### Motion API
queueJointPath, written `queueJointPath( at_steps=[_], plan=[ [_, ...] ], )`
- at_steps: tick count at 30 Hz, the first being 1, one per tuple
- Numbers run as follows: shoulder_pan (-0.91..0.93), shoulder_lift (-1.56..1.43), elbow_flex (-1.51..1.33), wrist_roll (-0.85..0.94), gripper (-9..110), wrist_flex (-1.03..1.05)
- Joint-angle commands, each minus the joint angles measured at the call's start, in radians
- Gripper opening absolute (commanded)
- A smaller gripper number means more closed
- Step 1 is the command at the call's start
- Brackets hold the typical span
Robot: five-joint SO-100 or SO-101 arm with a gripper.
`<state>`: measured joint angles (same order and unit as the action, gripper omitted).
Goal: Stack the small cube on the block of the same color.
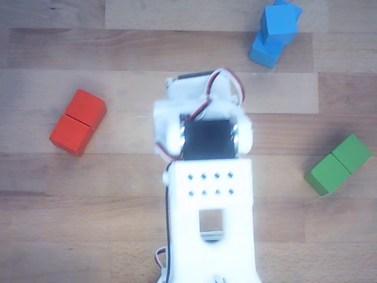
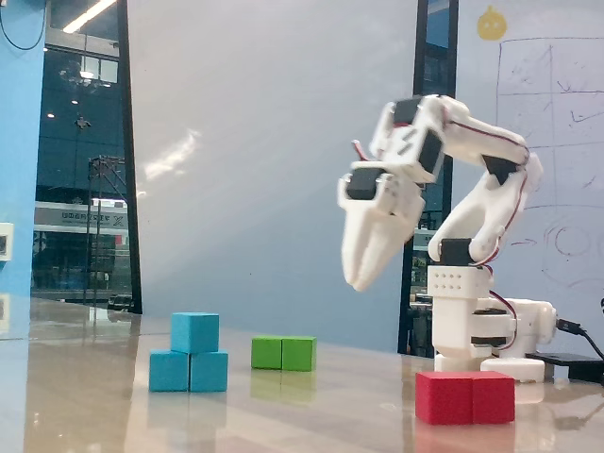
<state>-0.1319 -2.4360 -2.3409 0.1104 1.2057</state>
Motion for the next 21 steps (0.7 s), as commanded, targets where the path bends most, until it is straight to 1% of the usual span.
queueJointPath(
  at_steps=[1, 11, 17, 21],
  plan=[
    [-0.037, -0.204, -0.144, -0.067, 3, -0.098],
    [-0.035, -0.591, -0.534, -0.071, 2, -0.127],
    [-0.032, -0.749, -0.62, -0.077, 2, -0.126],
    [0.026, -0.801, -0.643, -0.078, 2, -0.126]
  ],
)
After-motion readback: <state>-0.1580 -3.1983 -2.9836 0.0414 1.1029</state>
